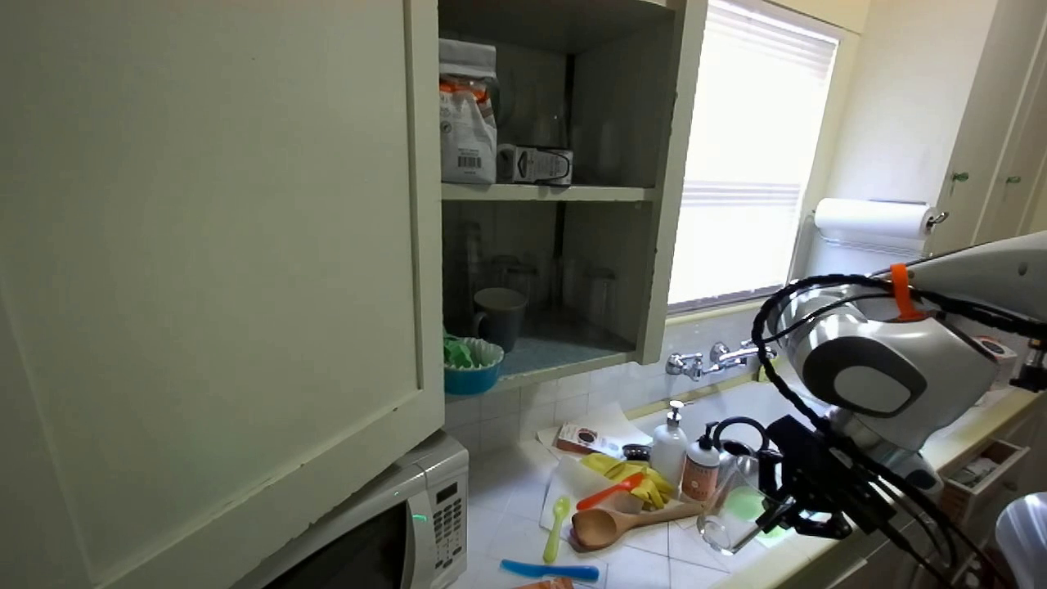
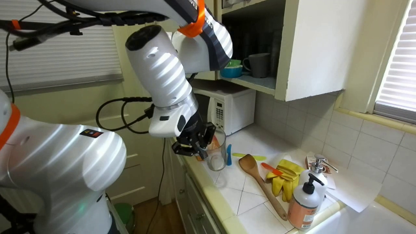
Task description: Put the glass in front of the wooden spoon
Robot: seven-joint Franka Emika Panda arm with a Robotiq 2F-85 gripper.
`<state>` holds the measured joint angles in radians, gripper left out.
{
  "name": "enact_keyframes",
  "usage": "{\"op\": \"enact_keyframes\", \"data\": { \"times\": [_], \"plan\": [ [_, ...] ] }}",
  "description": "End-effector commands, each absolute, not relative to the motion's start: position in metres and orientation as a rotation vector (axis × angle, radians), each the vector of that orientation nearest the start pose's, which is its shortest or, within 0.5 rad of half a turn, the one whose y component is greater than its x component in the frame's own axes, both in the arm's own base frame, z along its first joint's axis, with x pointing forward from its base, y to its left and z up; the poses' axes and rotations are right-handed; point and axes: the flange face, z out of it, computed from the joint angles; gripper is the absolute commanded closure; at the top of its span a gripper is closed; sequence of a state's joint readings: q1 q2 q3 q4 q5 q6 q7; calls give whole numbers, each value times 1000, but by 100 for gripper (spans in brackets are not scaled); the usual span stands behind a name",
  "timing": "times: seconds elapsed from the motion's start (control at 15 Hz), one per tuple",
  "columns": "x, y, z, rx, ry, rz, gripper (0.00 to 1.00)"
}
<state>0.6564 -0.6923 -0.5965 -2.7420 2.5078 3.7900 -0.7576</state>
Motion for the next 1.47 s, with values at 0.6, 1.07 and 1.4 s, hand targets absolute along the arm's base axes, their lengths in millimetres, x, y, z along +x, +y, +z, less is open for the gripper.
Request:
{"op": "enact_keyframes", "data": {
  "times": [0.6, 1.07, 1.4],
  "plan": [
    [236, -122, 358, -1553, 2319, -245, 98],
    [275, -149, 374, -1603, 2474, -249, 98],
    [304, -152, 361, -1663, 2534, -227, 98]
  ]
}}
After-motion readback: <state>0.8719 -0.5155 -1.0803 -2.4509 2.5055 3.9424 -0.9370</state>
